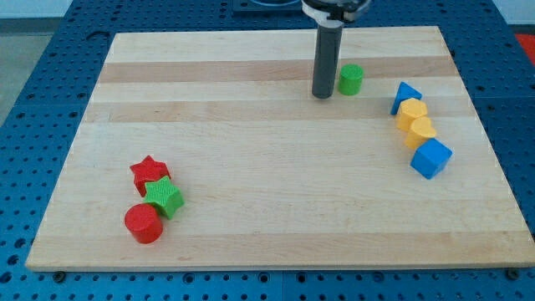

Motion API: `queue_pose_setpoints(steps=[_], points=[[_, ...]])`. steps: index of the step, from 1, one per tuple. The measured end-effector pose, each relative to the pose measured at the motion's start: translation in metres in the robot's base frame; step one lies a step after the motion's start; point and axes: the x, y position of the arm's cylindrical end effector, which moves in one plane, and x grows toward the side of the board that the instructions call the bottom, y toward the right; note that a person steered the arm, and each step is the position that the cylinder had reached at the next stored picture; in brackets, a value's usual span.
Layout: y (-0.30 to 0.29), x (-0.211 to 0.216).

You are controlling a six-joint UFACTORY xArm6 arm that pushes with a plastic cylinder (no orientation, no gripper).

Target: Move the green circle closer to blue triangle

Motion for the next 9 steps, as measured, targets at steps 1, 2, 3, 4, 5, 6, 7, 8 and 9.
queue_pose_setpoints(steps=[1,2,3,4,5,6,7,8,9], points=[[0.008,-0.026],[0.047,-0.035],[0.061,-0.037],[0.03,-0.037],[0.022,-0.026],[0.022,-0.01],[0.024,-0.008],[0.04,-0.008],[0.057,-0.008]])
